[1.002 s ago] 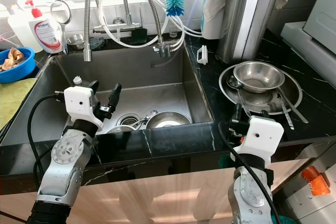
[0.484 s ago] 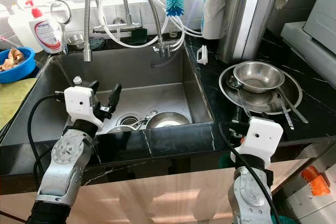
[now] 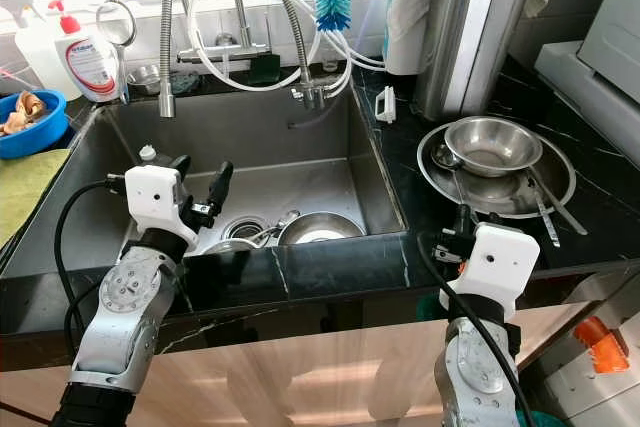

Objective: Kitchen organization

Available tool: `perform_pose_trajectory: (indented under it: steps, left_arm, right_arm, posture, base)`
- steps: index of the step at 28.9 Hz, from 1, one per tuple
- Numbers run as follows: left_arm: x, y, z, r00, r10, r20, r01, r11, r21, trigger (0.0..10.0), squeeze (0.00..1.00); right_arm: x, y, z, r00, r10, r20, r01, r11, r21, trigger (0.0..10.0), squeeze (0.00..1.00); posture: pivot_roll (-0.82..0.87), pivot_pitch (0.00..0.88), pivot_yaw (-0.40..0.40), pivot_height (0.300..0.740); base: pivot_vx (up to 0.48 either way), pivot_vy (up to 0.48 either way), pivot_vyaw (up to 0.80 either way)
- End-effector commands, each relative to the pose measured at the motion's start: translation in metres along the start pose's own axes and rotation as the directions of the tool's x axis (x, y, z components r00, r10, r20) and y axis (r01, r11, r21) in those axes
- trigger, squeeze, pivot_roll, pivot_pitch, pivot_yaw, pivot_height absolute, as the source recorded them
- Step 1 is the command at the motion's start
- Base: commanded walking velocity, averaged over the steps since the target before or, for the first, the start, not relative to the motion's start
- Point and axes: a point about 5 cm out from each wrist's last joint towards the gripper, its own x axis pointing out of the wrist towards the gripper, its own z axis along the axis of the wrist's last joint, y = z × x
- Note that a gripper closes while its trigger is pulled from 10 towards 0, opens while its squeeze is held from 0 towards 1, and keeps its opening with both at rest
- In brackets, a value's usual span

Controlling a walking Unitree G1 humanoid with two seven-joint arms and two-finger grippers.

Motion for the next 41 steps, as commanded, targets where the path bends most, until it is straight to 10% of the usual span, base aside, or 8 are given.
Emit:
perform_pose_trajectory:
  steps: [1, 27, 28, 31, 32, 41]
  left_arm:
    - [-0.001, 0.002, -0.004, 1.0, 0.002, -0.021, -0.001, 1.0, 0.014, 10.0, 0.0]
    - [-0.001, 0.002, -0.003, 1.0, 0.012, -0.018, -0.011, 1.0, 0.017, 10.0, 0.0]
    - [-0.001, 0.002, -0.003, 1.0, 0.012, -0.017, -0.011, 1.0, 0.018, 10.0, 0.0]
    - [-0.001, 0.002, -0.003, 1.0, 0.011, -0.016, -0.011, 1.0, 0.019, 10.0, 0.0]
    - [-0.001, 0.002, -0.003, 1.0, 0.011, -0.016, -0.011, 1.0, 0.019, 10.0, 0.0]
    - [0.0, 0.002, -0.003, 1.0, 0.012, -0.015, -0.011, 1.0, 0.017, 10.0, 0.0]
  right_arm:
    - [0.001, 0.002, 0.0, 1.0, 0.002, -0.009, -0.002, 1.0, 0.013, 0.0, 0.0]
    - [0.002, 0.018, 0.009, 0.994, 0.102, 0.05, -0.105, 0.991, 0.079, 0.0, 0.0]
    - [0.002, 0.02, 0.011, 0.991, 0.118, 0.059, -0.122, 0.989, 0.086, 3.3, 0.0]
    - [0.002, 0.023, 0.013, 0.988, 0.137, 0.072, -0.143, 0.985, 0.091, 3.5, 0.0]
    - [0.002, 0.024, 0.014, 0.987, 0.14, 0.073, -0.146, 0.985, 0.09, 10.0, 0.0]
    - [0.003, 0.024, 0.015, 0.985, 0.155, 0.076, -0.161, 0.983, 0.084, 10.0, 0.0]
  posture:
    - [-0.14, 0.0, 0.078, 0.74]
    - [-0.13, 0.0, 0.075, 0.74]
    - [-0.13, 0.0, 0.075, 0.74]
    - [-0.13, 0.0, 0.075, 0.74]
    - [-0.13, 0.0, 0.074, 0.74]
    - [-0.14, 0.0, 0.074, 0.74]
  base:
    - [0.0, 0.0, 0.0]
    - [0.0, 0.0, 0.0]
    - [0.0, 0.0, 0.0]
    - [0.0, 0.0, 0.0]
    - [0.0, 0.0, 0.0]
    - [0.0, 0.0, 0.0]
